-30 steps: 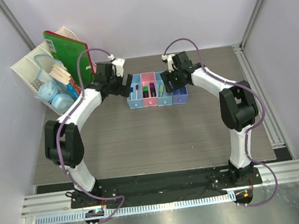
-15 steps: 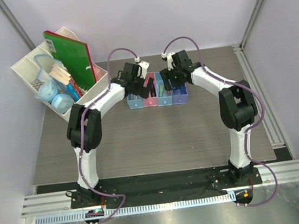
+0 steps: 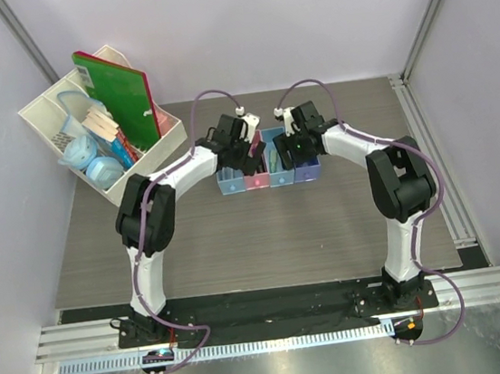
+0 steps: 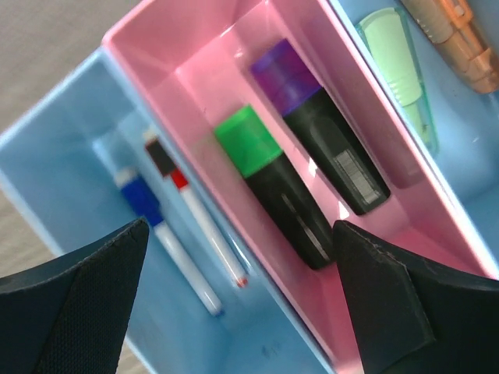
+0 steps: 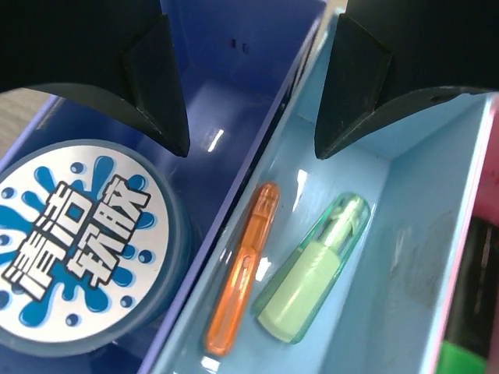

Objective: Sort the stationery into containers
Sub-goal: Move the storage box to the center of the board.

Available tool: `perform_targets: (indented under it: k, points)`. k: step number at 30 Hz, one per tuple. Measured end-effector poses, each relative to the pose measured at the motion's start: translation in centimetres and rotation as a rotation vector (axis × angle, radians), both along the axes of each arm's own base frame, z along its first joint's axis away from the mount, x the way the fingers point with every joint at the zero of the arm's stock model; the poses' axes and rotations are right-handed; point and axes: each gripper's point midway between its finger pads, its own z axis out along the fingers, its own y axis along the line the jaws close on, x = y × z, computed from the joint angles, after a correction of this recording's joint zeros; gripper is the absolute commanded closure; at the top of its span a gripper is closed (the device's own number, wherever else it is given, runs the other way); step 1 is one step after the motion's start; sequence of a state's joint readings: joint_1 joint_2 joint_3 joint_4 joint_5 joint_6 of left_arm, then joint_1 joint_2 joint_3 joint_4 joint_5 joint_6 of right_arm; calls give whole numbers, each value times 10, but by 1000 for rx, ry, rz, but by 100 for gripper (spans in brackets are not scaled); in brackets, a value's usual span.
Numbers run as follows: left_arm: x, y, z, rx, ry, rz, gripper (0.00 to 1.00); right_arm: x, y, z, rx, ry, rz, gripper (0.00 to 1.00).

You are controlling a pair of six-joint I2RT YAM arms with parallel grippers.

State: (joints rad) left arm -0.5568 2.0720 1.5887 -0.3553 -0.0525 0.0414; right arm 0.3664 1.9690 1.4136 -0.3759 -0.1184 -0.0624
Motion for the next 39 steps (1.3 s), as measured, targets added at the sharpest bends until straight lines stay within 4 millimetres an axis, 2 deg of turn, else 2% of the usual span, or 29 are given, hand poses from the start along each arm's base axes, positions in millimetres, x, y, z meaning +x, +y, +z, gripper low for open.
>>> perform_targets:
  k: [6,12,23,35,39]
  points:
    - [-36,-1,-21,22,69,-22,0,-16,-3,-9,-9,35,10,30]
    - [-54,1,-17,28,76,-34,0,-42,-3,-10,-9,58,29,31]
    - [-51,8,-17,81,50,-62,0,-76,4,17,28,22,44,31]
    - [-44,13,-10,139,11,-96,0,-101,17,7,21,57,90,31]
    - [-43,13,-8,141,7,-98,0,-107,19,13,23,51,100,31]
